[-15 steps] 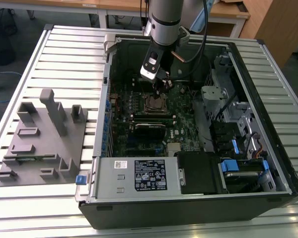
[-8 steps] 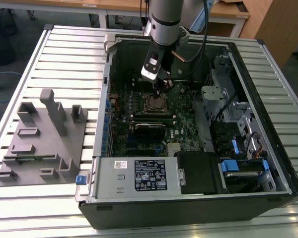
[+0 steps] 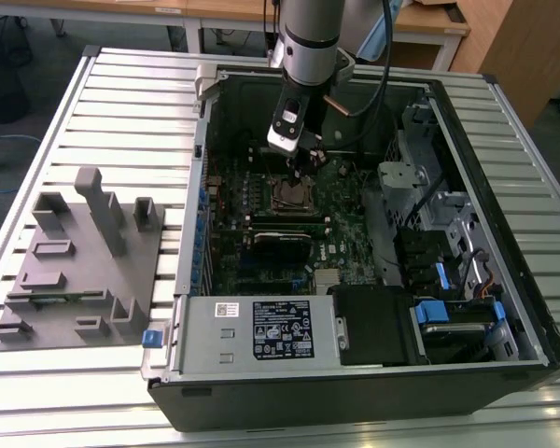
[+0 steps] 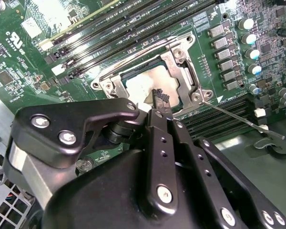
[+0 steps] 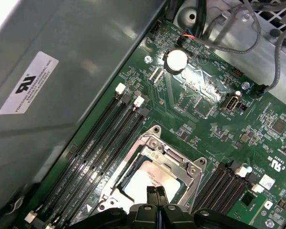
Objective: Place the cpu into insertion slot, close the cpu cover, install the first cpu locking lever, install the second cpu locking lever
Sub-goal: 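Close the cpu cover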
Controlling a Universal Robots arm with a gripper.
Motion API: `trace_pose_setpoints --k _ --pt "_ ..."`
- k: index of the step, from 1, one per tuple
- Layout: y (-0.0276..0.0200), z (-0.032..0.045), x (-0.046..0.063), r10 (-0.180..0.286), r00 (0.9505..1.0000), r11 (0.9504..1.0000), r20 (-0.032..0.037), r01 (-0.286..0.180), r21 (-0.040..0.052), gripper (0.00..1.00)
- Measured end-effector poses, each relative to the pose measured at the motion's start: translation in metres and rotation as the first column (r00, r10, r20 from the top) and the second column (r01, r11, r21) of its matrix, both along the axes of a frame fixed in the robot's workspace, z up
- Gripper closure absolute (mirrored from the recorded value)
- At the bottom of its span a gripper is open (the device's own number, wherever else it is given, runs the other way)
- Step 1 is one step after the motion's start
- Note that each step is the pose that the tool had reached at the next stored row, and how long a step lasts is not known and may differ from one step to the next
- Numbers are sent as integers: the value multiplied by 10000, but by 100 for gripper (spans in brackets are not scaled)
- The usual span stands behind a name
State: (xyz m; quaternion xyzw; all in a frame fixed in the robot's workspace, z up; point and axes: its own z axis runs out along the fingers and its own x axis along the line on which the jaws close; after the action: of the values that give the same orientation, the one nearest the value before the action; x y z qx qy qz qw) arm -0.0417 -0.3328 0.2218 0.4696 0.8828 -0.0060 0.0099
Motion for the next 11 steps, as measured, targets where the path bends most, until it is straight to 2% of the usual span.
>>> trace_pose_setpoints --k 11 --pt "0 0 0 41 10000 10000 0 -41 0 90"
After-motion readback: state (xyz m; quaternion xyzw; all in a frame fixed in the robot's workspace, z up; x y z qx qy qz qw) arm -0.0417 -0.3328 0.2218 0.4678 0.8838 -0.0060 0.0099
